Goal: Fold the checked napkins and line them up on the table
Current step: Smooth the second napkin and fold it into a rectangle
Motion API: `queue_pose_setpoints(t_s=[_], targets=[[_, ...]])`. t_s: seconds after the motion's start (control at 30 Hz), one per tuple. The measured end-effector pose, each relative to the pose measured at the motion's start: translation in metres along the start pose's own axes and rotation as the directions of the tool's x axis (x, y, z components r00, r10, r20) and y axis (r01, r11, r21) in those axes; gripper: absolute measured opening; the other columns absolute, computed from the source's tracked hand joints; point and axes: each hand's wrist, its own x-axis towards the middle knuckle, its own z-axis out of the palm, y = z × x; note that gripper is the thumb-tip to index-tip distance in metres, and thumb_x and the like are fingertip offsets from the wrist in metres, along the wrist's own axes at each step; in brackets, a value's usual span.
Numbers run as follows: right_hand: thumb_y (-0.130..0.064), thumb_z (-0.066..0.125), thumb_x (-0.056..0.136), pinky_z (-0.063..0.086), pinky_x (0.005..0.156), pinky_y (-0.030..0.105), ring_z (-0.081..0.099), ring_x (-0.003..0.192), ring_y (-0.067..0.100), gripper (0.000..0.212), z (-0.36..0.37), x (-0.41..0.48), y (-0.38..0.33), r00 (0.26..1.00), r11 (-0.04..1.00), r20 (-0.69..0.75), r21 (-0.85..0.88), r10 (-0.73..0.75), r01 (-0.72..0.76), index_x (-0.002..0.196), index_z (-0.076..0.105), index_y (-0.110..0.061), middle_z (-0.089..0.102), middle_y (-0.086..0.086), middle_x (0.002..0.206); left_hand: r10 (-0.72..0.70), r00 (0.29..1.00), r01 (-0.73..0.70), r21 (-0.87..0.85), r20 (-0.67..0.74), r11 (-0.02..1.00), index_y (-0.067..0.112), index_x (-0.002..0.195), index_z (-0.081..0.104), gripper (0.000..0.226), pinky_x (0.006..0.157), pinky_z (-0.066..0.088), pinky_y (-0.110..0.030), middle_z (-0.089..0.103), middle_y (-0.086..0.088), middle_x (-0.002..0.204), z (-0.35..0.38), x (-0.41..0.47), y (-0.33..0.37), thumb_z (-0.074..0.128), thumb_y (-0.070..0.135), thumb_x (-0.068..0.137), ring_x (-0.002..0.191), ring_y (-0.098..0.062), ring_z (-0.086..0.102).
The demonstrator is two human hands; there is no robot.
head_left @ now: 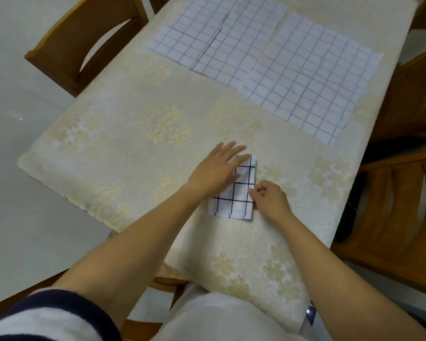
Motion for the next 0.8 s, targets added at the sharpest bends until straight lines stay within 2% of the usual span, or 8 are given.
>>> queue_pose_setpoints(t_s=[0.07, 0.13, 0.23, 0.33, 0.43, 0.57, 0.67, 0.8], targets=[[-0.034, 0.065, 0.096, 0.049, 0.064, 0.028, 0.067, 0.076, 0.021, 0.015, -0.011, -0.002, 0.001, 0.996, 0.995, 0.046, -0.060, -0.073, 0.075, 0.090, 0.061, -0.020, 0.069, 0.002, 0.080, 0.188, 0.964, -0.203, 0.063, 0.188, 0.977, 0.026, 0.158, 0.035, 0.062, 0.129, 0.005, -0.046, 0.027, -0.001, 0.168, -0.012, 0.031, 0.012, 0.058, 0.035, 0.101, 0.158, -0.029, 0.015], [-0.032, 0.064, 0.097, 0.041, 0.058, 0.024, 0.065, 0.071, 0.018, 0.012, -0.024, -0.004, 0.001, 0.982, 0.974, 0.110, -0.151, -0.155, 0.170, 0.094, 0.060, -0.021, 0.069, 0.002, 0.077, 0.233, 0.880, -0.298, 0.099, 0.414, 0.949, 0.030, 0.154, 0.042, 0.056, 0.128, 0.001, -0.045, 0.027, 0.003, 0.168, -0.020, 0.058, 0.025, 0.057, 0.042, 0.102, 0.159, -0.026, 0.012], [-0.029, 0.068, 0.095, 0.042, 0.059, 0.030, 0.058, 0.066, 0.019, 0.011, -0.045, -0.002, 0.007, 0.955, 0.926, 0.202, -0.268, -0.215, 0.266, 0.091, 0.063, -0.020, 0.064, 0.000, 0.072, 0.168, 0.785, -0.278, 0.097, 0.596, 0.956, 0.030, 0.131, 0.066, 0.033, 0.127, 0.016, -0.045, 0.058, 0.004, 0.144, -0.022, 0.077, 0.037, 0.059, 0.043, 0.101, 0.143, -0.022, 0.045], [-0.027, 0.067, 0.096, 0.051, 0.071, 0.036, 0.065, 0.077, 0.022, 0.007, -0.059, 0.006, 0.014, 0.959, 0.925, 0.186, -0.278, -0.212, 0.259, 0.092, 0.070, -0.023, 0.070, 0.003, 0.082, 0.048, 0.781, -0.056, -0.006, 0.623, 0.998, 0.025, 0.117, 0.071, 0.021, 0.096, 0.052, -0.040, 0.072, 0.002, 0.114, -0.018, 0.077, 0.035, 0.060, 0.036, 0.102, 0.106, -0.023, 0.067], [-0.031, 0.065, 0.097, 0.050, 0.073, 0.027, 0.065, 0.086, 0.017, 0.011, -0.063, 0.012, 0.019, 0.974, 0.953, 0.129, -0.216, -0.187, 0.211, 0.097, 0.074, -0.023, 0.071, -0.001, 0.091, -0.041, 0.803, 0.141, -0.121, 0.595, 0.983, 0.020, 0.116, 0.071, 0.024, 0.079, 0.049, -0.034, 0.071, 0.000, 0.107, -0.016, 0.071, 0.029, 0.061, 0.037, 0.103, 0.097, -0.023, 0.064], [-0.028, 0.066, 0.097, 0.045, 0.070, 0.019, 0.064, 0.084, 0.010, 0.013, -0.064, 0.018, 0.022, 0.983, 0.974, 0.077, -0.136, -0.170, 0.179, 0.094, 0.075, -0.019, 0.071, -0.005, 0.089, -0.186, 0.803, 0.354, -0.203, 0.566, 0.913, 0.014, 0.117, 0.073, 0.031, 0.079, 0.043, -0.029, 0.069, 0.002, 0.103, -0.012, 0.059, 0.015, 0.068, 0.038, 0.099, 0.098, -0.021, 0.064], [-0.028, 0.068, 0.095, 0.042, 0.065, 0.015, 0.059, 0.075, 0.001, 0.013, -0.065, 0.021, 0.026, 0.989, 0.984, 0.044, -0.100, -0.144, 0.148, 0.091, 0.076, -0.018, 0.067, -0.013, 0.080, -0.261, 0.818, 0.455, -0.298, 0.512, 0.839, 0.012, 0.112, 0.077, 0.027, 0.084, 0.048, -0.025, 0.076, -0.004, 0.115, -0.004, 0.047, 0.005, 0.071, 0.034, 0.097, 0.104, -0.018, 0.067], [-0.030, 0.071, 0.093, 0.041, 0.062, 0.016, 0.056, 0.068, 0.004, 0.017, -0.068, 0.028, 0.036, 0.993, 0.990, -0.030, -0.086, -0.117, 0.114, 0.084, 0.075, -0.016, 0.064, -0.009, 0.071, -0.357, 0.822, 0.530, -0.368, 0.443, 0.764, 0.012, 0.107, 0.080, 0.027, 0.064, 0.039, -0.012, 0.077, -0.005, 0.106, 0.004, 0.035, 0.001, 0.074, 0.034, 0.094, 0.082, -0.009, 0.061]])
